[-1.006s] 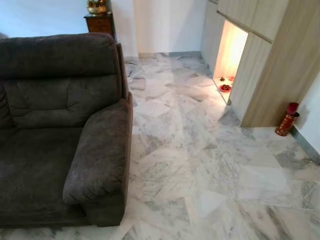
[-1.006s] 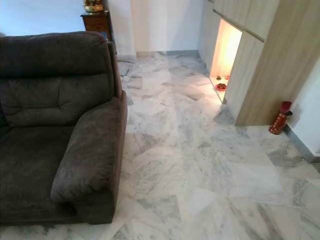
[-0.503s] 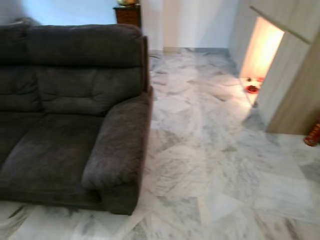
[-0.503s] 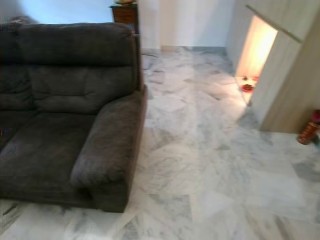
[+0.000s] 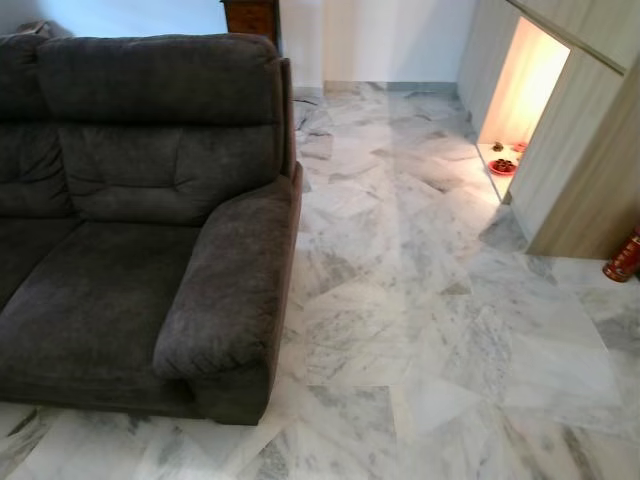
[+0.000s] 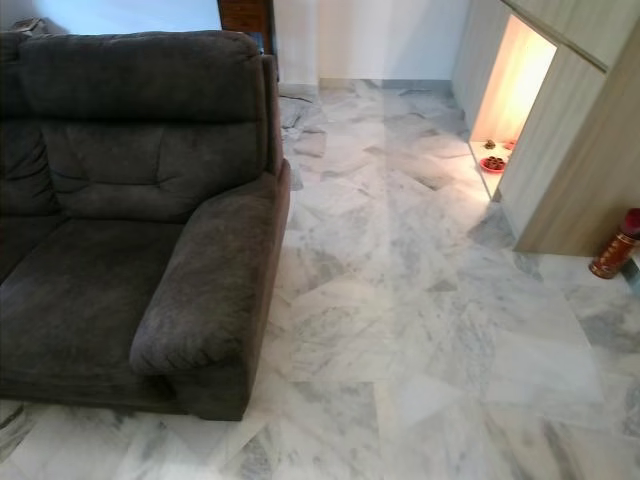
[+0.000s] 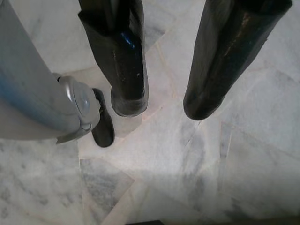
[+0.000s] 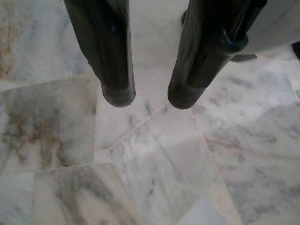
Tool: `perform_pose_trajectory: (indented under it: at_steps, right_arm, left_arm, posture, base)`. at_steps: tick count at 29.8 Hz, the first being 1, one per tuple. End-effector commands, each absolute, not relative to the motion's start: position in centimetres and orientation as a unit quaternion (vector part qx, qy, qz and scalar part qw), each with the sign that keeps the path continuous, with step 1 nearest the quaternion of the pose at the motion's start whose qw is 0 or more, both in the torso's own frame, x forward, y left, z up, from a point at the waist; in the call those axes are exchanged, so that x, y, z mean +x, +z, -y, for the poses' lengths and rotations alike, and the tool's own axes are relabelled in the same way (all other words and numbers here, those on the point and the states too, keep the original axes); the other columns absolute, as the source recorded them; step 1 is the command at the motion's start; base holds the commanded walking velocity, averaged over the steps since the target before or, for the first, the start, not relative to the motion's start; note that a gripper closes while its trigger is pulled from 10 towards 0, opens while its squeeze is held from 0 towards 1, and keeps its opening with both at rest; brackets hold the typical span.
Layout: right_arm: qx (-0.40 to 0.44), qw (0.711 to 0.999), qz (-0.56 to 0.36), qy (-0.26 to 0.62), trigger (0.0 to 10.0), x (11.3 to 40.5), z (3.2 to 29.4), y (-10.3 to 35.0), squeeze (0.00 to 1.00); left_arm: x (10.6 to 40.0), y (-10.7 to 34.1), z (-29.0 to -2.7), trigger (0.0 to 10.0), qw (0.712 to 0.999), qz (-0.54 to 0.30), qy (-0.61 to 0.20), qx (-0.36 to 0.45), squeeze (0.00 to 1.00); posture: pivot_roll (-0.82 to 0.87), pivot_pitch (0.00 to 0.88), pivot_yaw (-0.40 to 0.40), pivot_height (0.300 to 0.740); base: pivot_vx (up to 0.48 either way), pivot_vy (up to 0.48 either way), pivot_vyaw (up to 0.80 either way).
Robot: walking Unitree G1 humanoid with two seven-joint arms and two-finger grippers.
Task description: Move the pillow to the sofa from floor
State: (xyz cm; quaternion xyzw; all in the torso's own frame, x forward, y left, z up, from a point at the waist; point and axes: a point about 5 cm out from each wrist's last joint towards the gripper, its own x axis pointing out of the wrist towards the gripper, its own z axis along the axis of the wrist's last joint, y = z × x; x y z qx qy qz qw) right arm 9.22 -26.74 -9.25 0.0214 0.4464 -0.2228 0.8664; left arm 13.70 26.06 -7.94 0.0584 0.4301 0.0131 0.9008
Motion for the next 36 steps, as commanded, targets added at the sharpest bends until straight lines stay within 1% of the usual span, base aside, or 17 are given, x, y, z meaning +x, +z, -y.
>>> perform_pose_trajectory:
  at_steps: [1,2,6,8,36]
  right_arm:
    - [0.015,0.866,-0.45,-0.217,10.0,8.84,26.66,-9.33,0.0]
    - [0.011,0.867,-0.449,-0.216,10.0,8.86,26.68,-9.31,0.0]
    - [0.022,0.869,-0.447,-0.213,10.0,8.81,26.44,-9.38,0.0]
    - [0.041,0.869,-0.44,-0.223,10.0,8.8,26.32,-9.4,0.0]
    - [0.043,0.868,-0.445,-0.214,10.0,9.0,25.7,-9.59,0.0]
  left_arm:
    - [12.54,-8.33,-26.38,10.0,0.891,-0.45,0.02,0.052,0.0]
    - [12.53,-8.33,-26.38,10.0,0.891,-0.45,0.02,0.052,0.0]
    - [12.52,-8.33,-26.39,10.0,0.891,-0.451,0.02,0.052,0.0]
    - [12.53,-8.33,-26.4,10.0,0.891,-0.451,0.02,0.054,0.0]
    - [12.55,-8.3,-26.51,10.0,0.89,-0.454,0.018,0.053,0.0]
  posture:
    - [-0.07,0.078,0.047,0.74]
    - [-0.07,0.078,0.047,0.74]
    - [-0.07,0.078,0.046,0.74]
    - [-0.07,0.079,0.047,0.74]
    - [-0.07,0.081,0.051,0.74]
  base:
    - [0.0,0.386,0.0]
    - [0.0,0.386,0.0]
    - [0.0,0.386,0.77]
    - [0.0,0.386,0.0]
    - [0.0,0.363,0.0]
